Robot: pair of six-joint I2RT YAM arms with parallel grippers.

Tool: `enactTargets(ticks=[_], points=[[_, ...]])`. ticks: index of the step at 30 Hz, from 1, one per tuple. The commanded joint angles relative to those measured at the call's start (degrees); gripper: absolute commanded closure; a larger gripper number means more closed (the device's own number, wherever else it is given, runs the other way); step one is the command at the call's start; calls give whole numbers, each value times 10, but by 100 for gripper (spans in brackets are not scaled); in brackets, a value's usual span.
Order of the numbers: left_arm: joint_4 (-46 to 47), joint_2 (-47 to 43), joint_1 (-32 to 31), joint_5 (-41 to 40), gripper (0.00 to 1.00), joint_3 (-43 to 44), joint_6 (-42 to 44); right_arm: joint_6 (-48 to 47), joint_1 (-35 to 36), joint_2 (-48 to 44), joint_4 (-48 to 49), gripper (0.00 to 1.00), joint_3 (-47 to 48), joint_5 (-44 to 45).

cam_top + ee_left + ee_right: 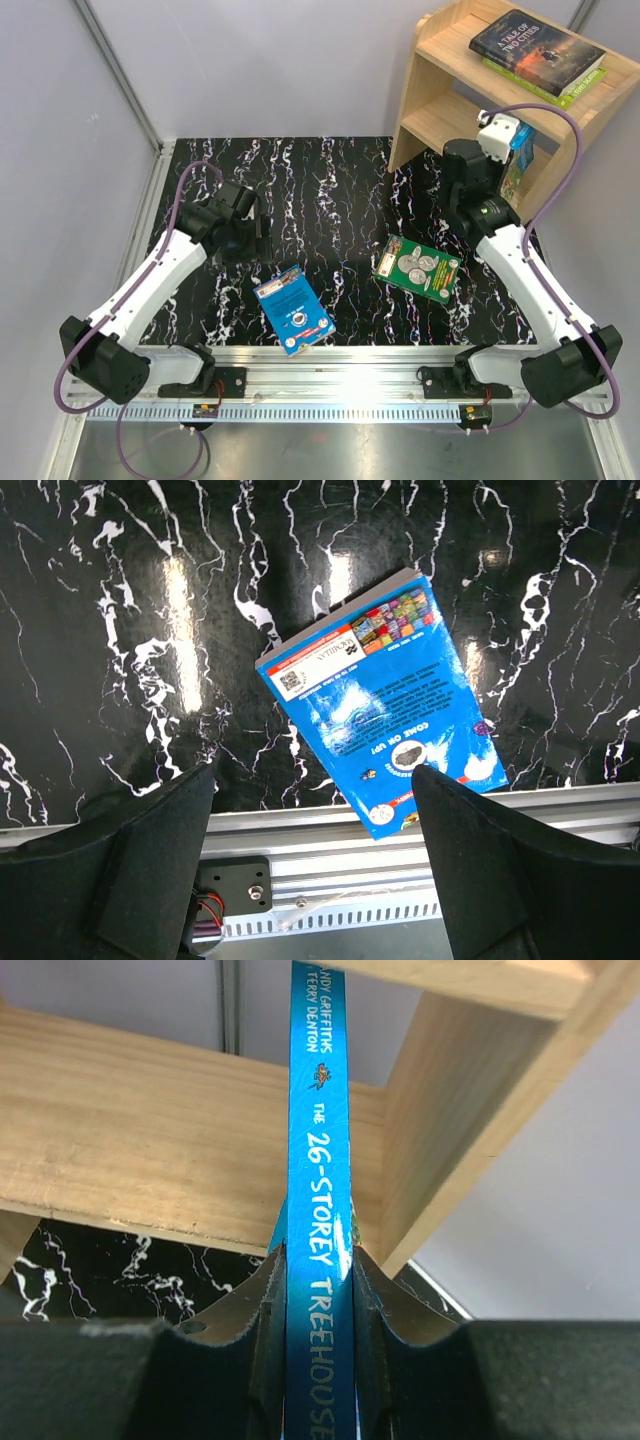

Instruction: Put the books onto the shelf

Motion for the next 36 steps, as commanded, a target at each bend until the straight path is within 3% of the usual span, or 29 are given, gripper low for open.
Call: enactTargets(ticks=[1,10,21,24,25,30,35,36], points=[[13,-26,4,-18,16,-8,-12,22,-21,1,26,100,34,-2],[-2,-36,12,-28,16,6,-9,72,-129,24,-30,100,109,-20],[-6,-27,13,-32,16,13,-2,190,-213,27,-94,100,104,-81],[-7,-20,14,-31,16,22,1,200,-230,29,-103,91,102,-82],[-9,-16,13,-31,16,25,2,202,-230,30,-106,80,102,-82],[-7,-9,14,-29,16,27,3,192,-233,22,-99,58,102,-81],[-4,-5,14,-28,16,26,5,188,-234,14,-101,50,105,-81],[-3,-4,13,-26,16,23,5,190,-234,13,-103,44,105,-81]])
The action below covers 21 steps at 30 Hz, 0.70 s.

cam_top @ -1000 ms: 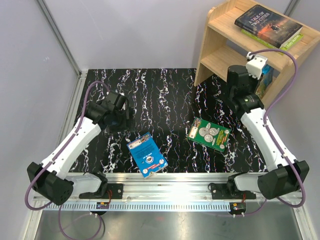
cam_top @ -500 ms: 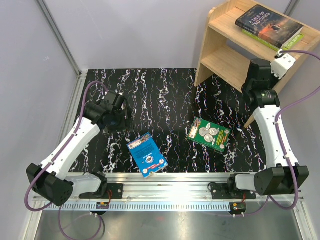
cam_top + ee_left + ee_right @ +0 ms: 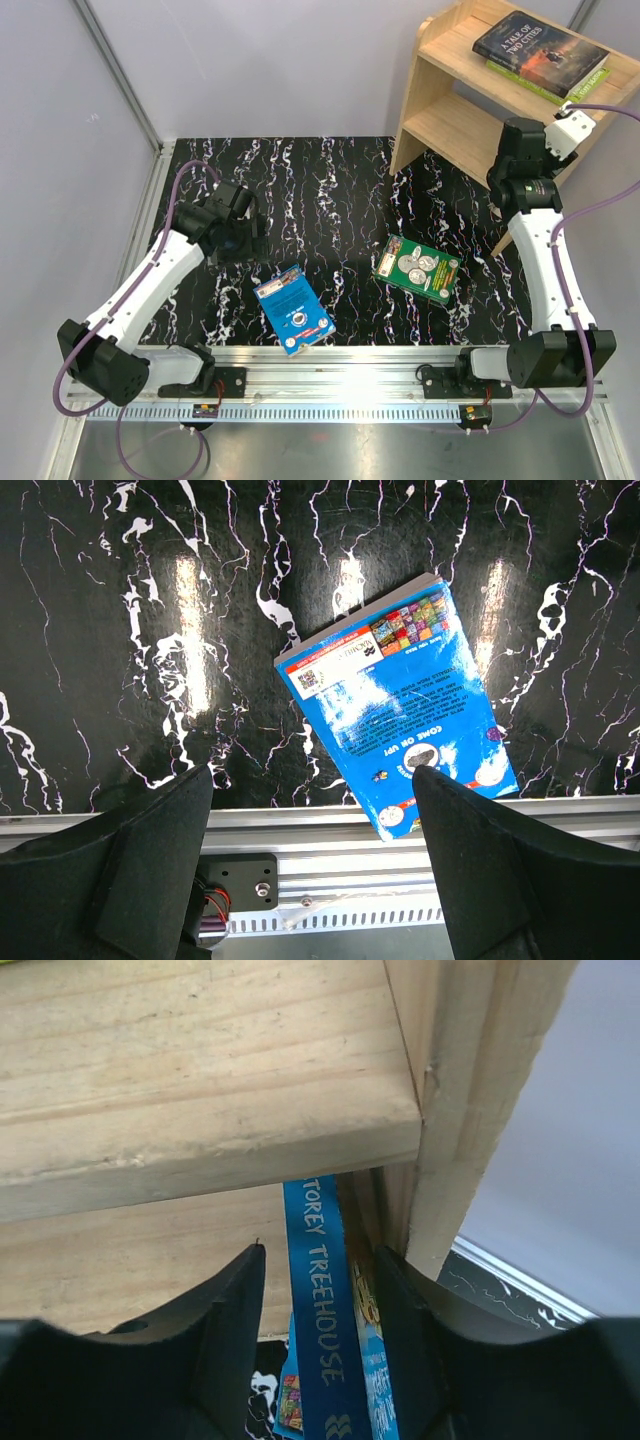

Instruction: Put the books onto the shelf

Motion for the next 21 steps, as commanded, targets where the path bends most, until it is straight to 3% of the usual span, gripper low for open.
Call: enactTargets(ticks=[1,9,13,14,21], points=[[13,3,3,-7,16,20,10,-2,-24,-27,-12,43,23,79],[18,4,4,-4,16,19,15,-32,-24,-40,-14,31,43,59],[20,4,5,3,16,19,19,-72,-24,-49,10,18,48,59],[20,3,5,4,16,19,20,-73,-24,-52,6,12,52,53],[27,1,6,18,17,18,23,-39,-24,-64,-50,3,83,19]])
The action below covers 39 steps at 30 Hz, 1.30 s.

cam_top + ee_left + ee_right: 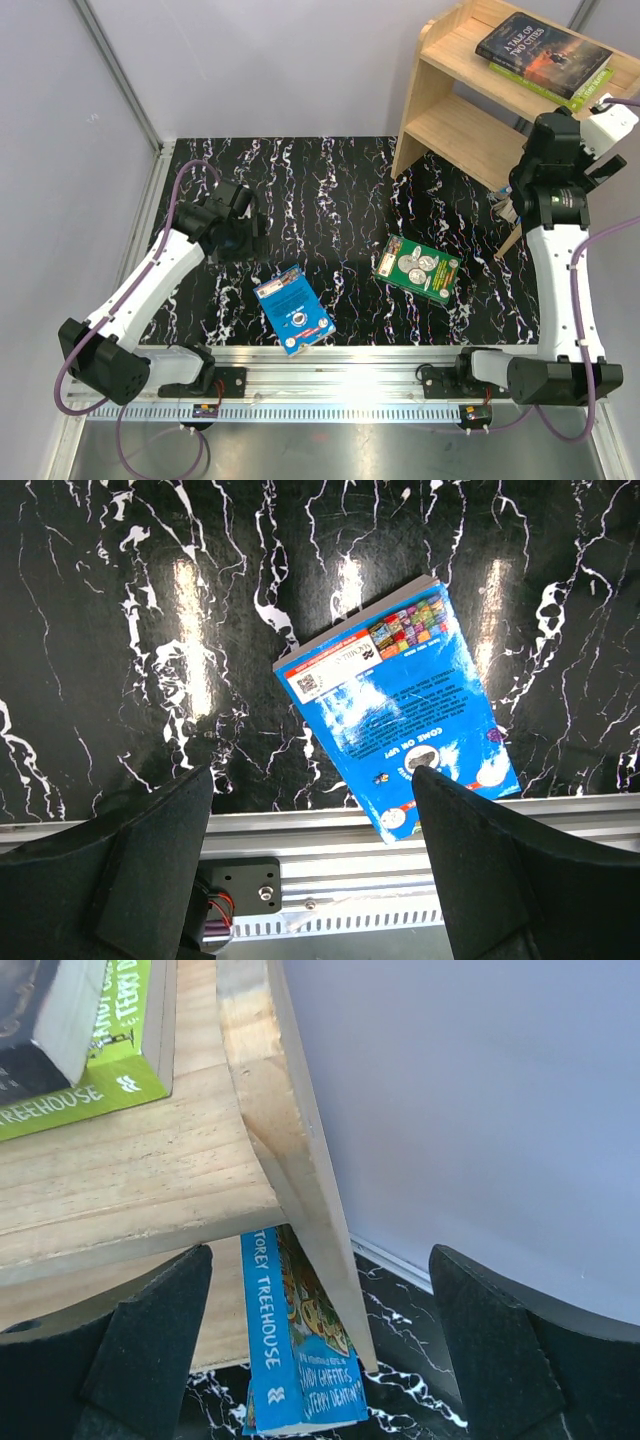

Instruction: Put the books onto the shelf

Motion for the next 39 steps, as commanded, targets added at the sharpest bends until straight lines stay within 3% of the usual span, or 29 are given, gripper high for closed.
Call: enactTargets(ticks=[1,5,8,9,11,12,13,15,18,21,30,39], points=[[22,-3,3,15,17,17,11,11,1,-21,-33,3,34,-3],[27,-13,3,20,17,5,15,28,2,-48,-67,4,56,-86],[29,-18,4,24,17,0,19,61,2,-64,-113,15,86,-181],[31,-18,5,26,17,-1,20,67,2,-68,-135,34,89,-211],[35,-20,4,32,17,-3,21,85,2,-87,-148,60,84,-306],[39,-22,4,34,17,-4,20,89,2,-95,-155,69,66,-330],[41,-20,5,37,17,-7,18,102,2,-120,-157,86,52,-351],[48,-22,4,51,17,-10,14,114,2,-146,-166,96,5,-352],[60,-28,4,68,17,-24,7,120,2,-177,-178,99,-46,-379],[70,-34,4,80,18,-44,-1,106,2,-152,-213,100,-68,-410],[70,-51,5,85,18,-63,-6,99,0,-112,-167,100,-118,-313],[56,-59,6,66,18,-66,-9,63,-40,-51,-125,100,-120,-287]])
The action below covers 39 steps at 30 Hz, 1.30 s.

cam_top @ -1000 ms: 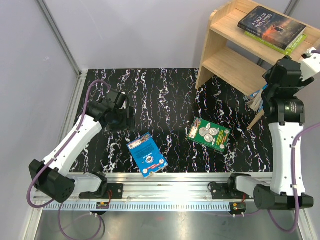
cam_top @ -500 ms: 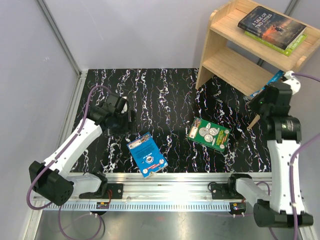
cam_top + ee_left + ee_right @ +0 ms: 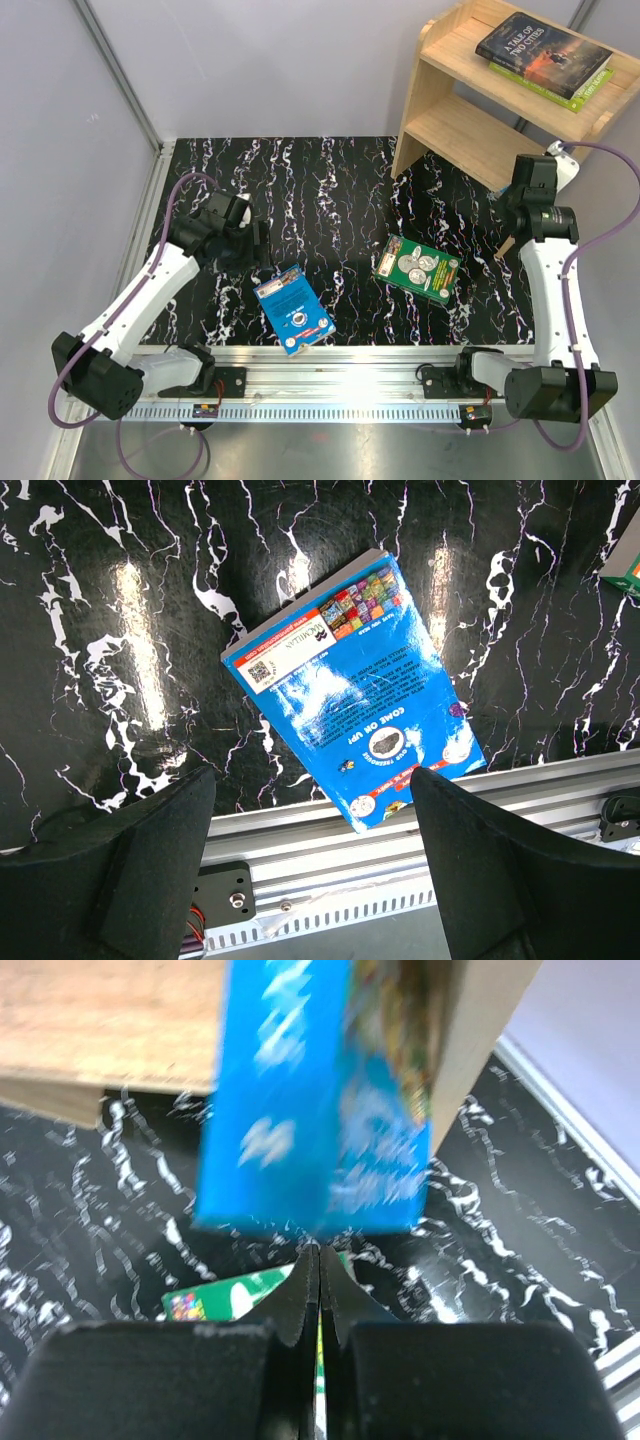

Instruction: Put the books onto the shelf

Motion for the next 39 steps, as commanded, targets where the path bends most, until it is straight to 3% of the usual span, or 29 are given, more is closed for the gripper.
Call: enactTargets(ticks=[1,10,23,29,34,36,38,39], points=[[5,-12,4,-8,18,-1,-5,-31,-31,14,48,100,8,24],[4,4,6,-12,18,7,-7,-60,-142,68,88,100,30,-50],[19,47,9,-13,19,25,-13,-58,-143,86,111,100,34,-125],[21,48,9,-12,19,22,-10,-30,-143,45,93,100,31,-180],[26,47,9,6,19,16,-5,21,-128,-65,94,99,-23,-201],[31,48,9,12,19,11,-2,28,-107,-97,82,88,-35,-222],[37,51,9,26,19,6,-1,21,-42,-108,75,73,-45,-242],[39,53,9,30,19,3,-1,11,-8,-108,78,42,-50,-269]])
